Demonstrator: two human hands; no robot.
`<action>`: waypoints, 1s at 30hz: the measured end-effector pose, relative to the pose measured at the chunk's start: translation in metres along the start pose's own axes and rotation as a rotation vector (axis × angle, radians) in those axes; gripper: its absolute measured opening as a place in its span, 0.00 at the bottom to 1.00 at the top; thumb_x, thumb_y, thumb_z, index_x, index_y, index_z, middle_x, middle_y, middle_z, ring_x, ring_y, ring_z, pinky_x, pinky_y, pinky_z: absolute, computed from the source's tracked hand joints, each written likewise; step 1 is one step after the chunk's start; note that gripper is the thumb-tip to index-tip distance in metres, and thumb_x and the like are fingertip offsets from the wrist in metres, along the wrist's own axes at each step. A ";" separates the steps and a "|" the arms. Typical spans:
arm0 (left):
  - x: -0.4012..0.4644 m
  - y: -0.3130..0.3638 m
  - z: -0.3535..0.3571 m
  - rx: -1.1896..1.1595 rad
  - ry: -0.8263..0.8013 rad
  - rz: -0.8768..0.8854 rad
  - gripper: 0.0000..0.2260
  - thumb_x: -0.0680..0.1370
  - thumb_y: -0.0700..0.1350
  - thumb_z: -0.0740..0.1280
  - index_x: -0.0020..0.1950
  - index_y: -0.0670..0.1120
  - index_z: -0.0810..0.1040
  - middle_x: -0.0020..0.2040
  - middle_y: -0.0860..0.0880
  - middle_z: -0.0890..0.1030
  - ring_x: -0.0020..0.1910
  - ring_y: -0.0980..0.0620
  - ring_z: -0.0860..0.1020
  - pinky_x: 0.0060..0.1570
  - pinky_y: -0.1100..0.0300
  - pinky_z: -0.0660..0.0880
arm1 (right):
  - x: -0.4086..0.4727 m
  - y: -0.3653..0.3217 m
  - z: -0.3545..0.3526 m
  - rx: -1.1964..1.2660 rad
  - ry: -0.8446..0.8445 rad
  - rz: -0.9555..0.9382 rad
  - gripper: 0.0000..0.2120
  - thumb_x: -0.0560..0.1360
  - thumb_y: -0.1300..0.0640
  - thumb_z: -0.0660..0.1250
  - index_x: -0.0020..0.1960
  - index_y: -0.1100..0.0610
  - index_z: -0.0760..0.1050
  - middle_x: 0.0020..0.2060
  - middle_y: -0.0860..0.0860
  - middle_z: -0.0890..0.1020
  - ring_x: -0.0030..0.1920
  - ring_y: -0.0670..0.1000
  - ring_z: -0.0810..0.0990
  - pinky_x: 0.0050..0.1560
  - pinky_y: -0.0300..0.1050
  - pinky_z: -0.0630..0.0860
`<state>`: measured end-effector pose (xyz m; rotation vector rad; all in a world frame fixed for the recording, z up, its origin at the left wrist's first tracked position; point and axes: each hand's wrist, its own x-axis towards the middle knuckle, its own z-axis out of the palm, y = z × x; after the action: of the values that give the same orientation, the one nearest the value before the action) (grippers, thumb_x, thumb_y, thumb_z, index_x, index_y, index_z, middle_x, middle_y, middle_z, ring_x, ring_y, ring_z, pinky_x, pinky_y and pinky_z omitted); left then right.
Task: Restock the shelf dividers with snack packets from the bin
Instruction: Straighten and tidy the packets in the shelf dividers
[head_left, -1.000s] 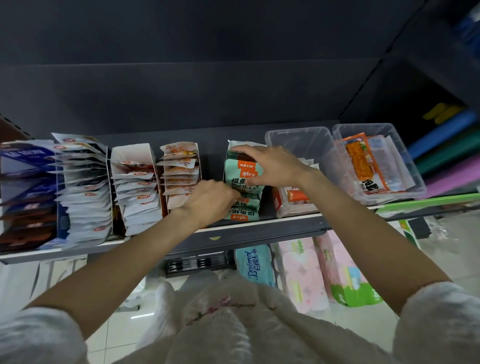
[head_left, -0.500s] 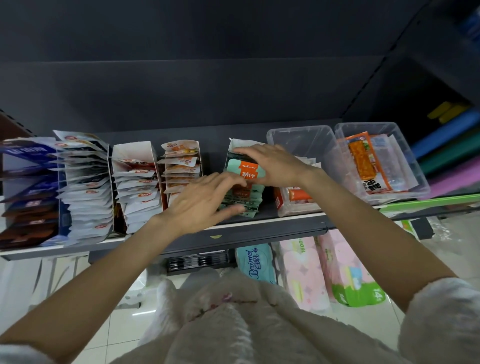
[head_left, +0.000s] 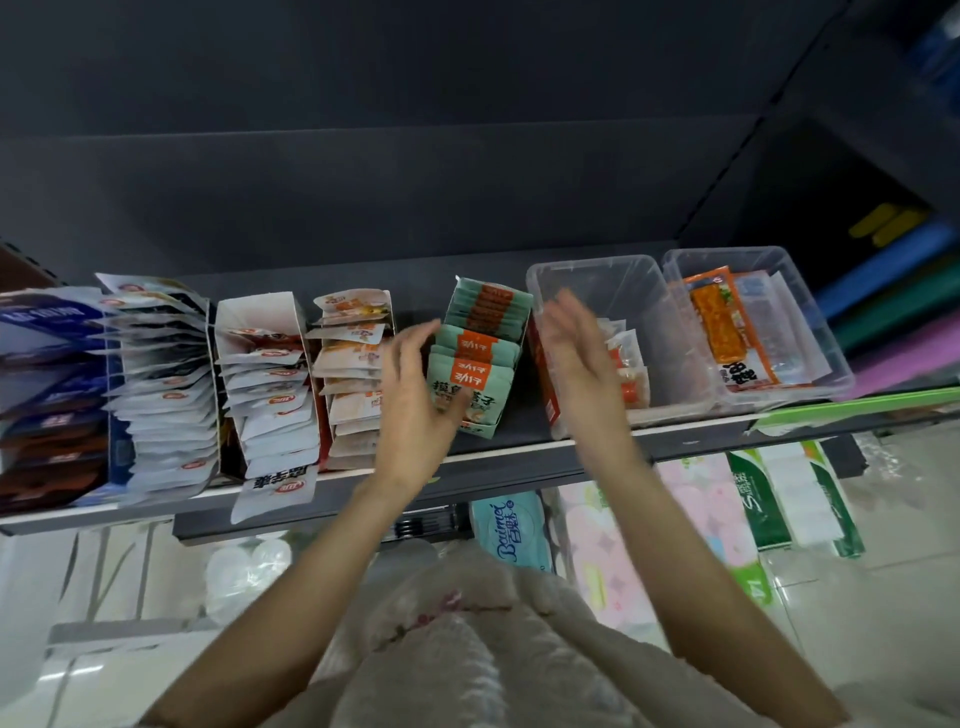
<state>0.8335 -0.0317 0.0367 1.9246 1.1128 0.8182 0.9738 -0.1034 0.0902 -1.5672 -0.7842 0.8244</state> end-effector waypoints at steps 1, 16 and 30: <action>-0.003 0.003 0.006 -0.040 -0.015 -0.058 0.34 0.72 0.35 0.71 0.74 0.45 0.60 0.70 0.48 0.65 0.69 0.57 0.62 0.66 0.75 0.58 | -0.015 0.009 0.009 0.086 0.043 0.030 0.20 0.80 0.64 0.57 0.70 0.50 0.64 0.60 0.38 0.73 0.57 0.28 0.71 0.55 0.23 0.67; -0.019 0.002 0.021 -0.527 -0.028 -0.408 0.26 0.77 0.43 0.65 0.74 0.54 0.65 0.66 0.53 0.75 0.67 0.54 0.71 0.69 0.47 0.66 | -0.018 0.062 0.052 -0.202 0.055 0.010 0.23 0.79 0.58 0.59 0.74 0.53 0.59 0.66 0.47 0.72 0.68 0.46 0.66 0.70 0.47 0.65; 0.007 0.005 0.025 -0.743 0.011 -0.460 0.23 0.81 0.48 0.60 0.76 0.51 0.60 0.59 0.60 0.76 0.54 0.70 0.75 0.51 0.74 0.72 | -0.008 0.055 0.045 0.127 -0.055 0.098 0.33 0.79 0.61 0.62 0.77 0.54 0.48 0.68 0.47 0.70 0.67 0.41 0.70 0.68 0.43 0.68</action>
<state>0.8589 -0.0348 0.0288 1.0046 1.0069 0.8225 0.9343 -0.0943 0.0319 -1.4839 -0.6852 0.9741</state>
